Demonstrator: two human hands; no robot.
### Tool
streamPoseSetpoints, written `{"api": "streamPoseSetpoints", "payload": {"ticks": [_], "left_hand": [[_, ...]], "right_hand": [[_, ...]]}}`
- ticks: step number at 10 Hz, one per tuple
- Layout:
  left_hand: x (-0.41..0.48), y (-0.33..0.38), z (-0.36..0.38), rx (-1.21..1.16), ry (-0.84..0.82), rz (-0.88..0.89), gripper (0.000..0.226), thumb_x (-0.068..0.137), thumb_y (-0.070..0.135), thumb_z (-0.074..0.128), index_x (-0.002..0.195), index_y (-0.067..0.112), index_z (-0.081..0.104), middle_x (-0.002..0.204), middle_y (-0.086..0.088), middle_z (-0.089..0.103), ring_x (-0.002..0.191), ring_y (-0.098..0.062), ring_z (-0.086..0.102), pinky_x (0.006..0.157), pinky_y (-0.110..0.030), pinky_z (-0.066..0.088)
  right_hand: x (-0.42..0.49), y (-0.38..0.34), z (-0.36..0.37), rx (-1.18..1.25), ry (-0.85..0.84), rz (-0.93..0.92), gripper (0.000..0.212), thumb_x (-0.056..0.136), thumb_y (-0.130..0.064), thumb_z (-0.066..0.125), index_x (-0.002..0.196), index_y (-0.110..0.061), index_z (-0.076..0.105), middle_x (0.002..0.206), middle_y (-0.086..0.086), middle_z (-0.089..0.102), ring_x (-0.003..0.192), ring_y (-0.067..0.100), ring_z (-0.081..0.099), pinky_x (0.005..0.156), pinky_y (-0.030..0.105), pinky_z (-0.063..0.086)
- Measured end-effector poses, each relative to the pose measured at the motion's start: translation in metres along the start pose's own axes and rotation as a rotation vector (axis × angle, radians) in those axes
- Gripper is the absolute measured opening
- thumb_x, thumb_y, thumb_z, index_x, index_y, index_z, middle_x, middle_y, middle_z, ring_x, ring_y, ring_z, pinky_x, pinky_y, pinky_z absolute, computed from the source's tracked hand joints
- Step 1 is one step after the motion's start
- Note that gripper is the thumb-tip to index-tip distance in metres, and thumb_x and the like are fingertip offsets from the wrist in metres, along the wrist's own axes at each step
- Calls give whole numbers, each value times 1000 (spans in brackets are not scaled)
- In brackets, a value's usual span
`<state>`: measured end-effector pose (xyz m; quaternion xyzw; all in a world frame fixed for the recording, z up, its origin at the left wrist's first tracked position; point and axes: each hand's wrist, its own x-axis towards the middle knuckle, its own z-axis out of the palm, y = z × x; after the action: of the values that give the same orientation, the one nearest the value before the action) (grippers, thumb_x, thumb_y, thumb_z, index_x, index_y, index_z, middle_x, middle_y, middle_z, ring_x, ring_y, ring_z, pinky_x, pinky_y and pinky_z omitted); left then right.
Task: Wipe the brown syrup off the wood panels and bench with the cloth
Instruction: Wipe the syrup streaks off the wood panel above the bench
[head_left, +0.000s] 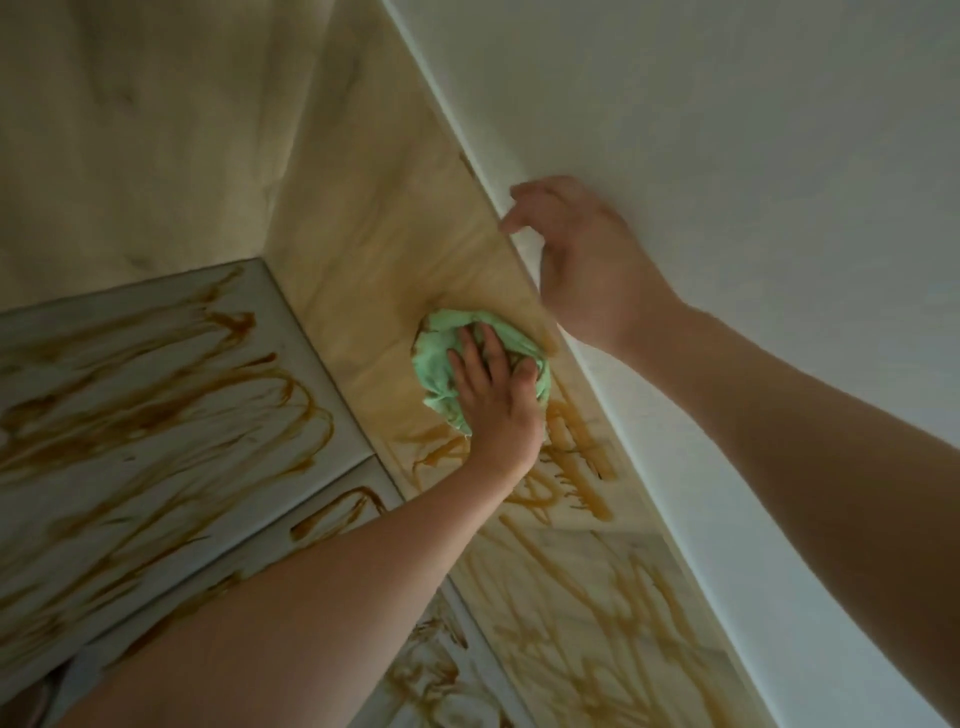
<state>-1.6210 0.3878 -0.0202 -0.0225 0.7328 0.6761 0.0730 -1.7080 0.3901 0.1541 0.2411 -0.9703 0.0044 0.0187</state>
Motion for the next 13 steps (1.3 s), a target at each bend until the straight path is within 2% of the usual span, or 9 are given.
{"api": "streamPoseSetpoints", "payload": {"ticks": [1,2,4,6,7,8,9,11,13], "left_hand": [[-19,17,27,101,54,160,60,108,52,10,148,16,36,169,-23,-3,157,-45,-8,125,-61,-5],[-35,26,32,19,30,48,83,96,59,9,164,11,10,171,-18,-2,158,-34,-7,128,-48,-5],[-34,-1,32,-141,158,-159,73,98,48,8,163,16,6,170,-21,2,158,-35,0,128,-55,4],[-41,-14,64,-28,72,31,65,107,45,14,161,10,24,171,-21,0,158,-39,-10,126,-58,-4],[-28,-26,46,-103,160,2,44,101,38,14,144,29,20,168,-26,8,157,-40,-1,126,-59,-1],[-8,-58,34,-192,171,-137,57,95,41,4,152,34,11,168,-26,1,157,-40,-7,127,-57,-5],[5,-101,42,-214,195,-309,82,92,53,0,165,14,6,173,-11,-2,160,-25,-5,129,-39,-3],[35,-195,57,-778,379,-607,91,84,73,29,164,31,20,169,1,24,151,-21,31,125,-45,27],[54,-295,72,-934,336,-851,102,75,95,31,159,38,33,158,3,45,135,-19,51,108,-34,45]], "right_hand": [[-44,-5,-18,85,113,49,54,73,6,28,108,-1,69,108,16,65,93,31,65,80,49,55],[-87,-10,-23,57,33,0,43,78,3,35,104,-4,69,101,12,61,85,28,62,71,46,54],[-135,-4,-9,-25,-114,38,52,77,-1,27,107,-8,69,107,9,61,92,27,60,69,37,53],[-127,7,8,-160,-90,16,23,85,7,63,105,-3,68,126,19,61,112,38,60,86,44,55],[-114,10,26,-248,-160,-85,32,96,-9,38,106,-1,67,142,27,54,134,46,50,101,53,53],[-102,13,49,-377,-207,-148,46,103,-14,25,115,-2,68,157,25,41,153,47,25,116,54,42],[-100,17,71,-525,-131,-197,45,112,-16,26,123,-7,68,161,20,39,154,48,22,123,49,30],[-101,23,78,-617,-71,-242,42,114,-11,31,120,-7,72,154,17,51,152,51,23,128,50,19],[-101,27,79,-619,-76,-259,42,113,-11,32,121,-9,73,157,16,48,152,52,20,128,48,12]]}}
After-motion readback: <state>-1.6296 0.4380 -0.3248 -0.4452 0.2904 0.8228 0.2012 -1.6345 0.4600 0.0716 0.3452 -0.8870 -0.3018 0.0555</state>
